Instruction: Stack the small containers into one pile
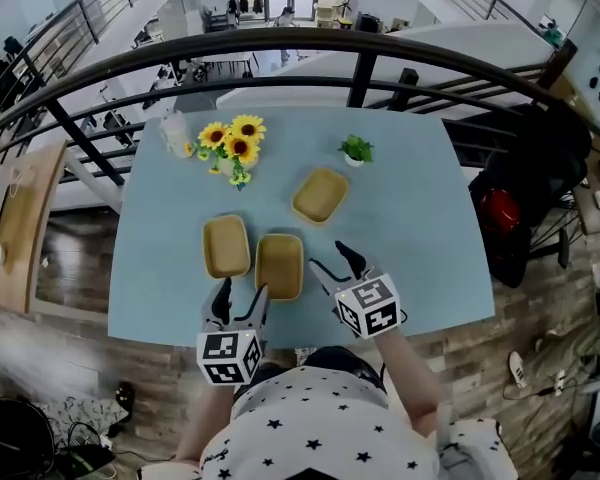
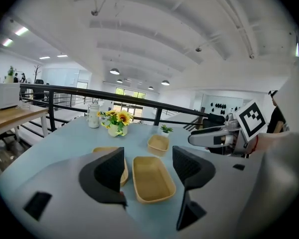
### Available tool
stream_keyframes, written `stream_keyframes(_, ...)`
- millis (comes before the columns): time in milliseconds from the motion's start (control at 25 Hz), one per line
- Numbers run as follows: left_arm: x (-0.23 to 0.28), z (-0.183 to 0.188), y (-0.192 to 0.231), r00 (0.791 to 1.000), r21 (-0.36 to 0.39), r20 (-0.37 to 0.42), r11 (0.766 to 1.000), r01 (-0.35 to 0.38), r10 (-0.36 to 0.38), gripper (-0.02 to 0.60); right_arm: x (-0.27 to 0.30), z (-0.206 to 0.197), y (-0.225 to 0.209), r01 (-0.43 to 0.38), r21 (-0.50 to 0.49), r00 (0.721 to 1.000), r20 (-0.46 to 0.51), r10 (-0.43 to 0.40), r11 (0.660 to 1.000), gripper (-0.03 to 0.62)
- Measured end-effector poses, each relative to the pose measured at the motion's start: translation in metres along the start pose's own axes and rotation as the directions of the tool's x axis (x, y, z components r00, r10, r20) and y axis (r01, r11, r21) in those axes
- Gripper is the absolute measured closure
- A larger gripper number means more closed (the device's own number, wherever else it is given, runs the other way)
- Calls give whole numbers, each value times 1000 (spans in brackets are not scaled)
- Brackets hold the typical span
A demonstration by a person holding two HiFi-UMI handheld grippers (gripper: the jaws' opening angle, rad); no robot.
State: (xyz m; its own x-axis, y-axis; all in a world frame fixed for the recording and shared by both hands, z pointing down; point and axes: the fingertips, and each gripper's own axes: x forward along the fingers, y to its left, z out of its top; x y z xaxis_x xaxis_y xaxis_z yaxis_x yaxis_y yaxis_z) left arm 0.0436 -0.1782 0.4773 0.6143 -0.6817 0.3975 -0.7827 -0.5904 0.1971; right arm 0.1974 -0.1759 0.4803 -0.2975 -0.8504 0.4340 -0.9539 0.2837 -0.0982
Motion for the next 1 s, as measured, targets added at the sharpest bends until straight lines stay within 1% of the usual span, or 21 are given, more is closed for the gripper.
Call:
stream_keyframes(240, 20, 1, 3, 999, -20, -14, 999, -47, 47, 296, 33, 0, -25, -31, -32, 999, -40, 30, 999, 345)
stream_keyframes(520, 39, -5, 6, 995, -38, -40, 995, -88, 86, 296, 71, -11, -44, -66, -84, 992, -118, 55, 994, 345)
stream_keyframes(1000, 54, -15, 15, 990, -72, -54, 989, -132, 128, 296, 136, -32, -58, -124, -195, 963, -259, 71, 973, 346)
